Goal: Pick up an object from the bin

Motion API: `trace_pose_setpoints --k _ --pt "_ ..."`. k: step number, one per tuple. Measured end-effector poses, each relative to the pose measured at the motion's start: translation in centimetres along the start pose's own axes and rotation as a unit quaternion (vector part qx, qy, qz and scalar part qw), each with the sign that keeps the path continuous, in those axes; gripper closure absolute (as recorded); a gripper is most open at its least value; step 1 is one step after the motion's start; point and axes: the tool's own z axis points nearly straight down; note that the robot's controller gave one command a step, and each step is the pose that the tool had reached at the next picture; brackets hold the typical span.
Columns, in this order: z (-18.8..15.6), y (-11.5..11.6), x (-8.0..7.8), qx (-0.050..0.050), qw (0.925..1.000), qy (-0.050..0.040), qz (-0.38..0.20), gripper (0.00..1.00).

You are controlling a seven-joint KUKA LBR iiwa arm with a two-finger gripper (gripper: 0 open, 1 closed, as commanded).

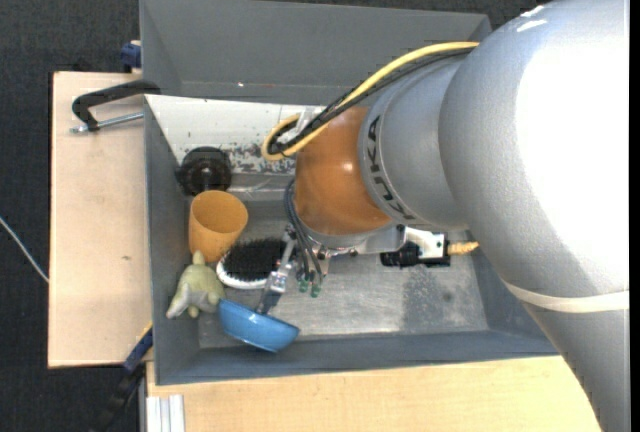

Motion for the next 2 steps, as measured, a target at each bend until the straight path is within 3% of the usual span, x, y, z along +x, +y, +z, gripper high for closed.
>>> trace_pose_setpoints --k 1,2 --pt "-0.12 0.08 -0.13 0.0 1.0 0.0015 0.0 0.0" --pt "-0.2 0.08 -0.21 0.0 1.0 0.0009 0.0 1.0"
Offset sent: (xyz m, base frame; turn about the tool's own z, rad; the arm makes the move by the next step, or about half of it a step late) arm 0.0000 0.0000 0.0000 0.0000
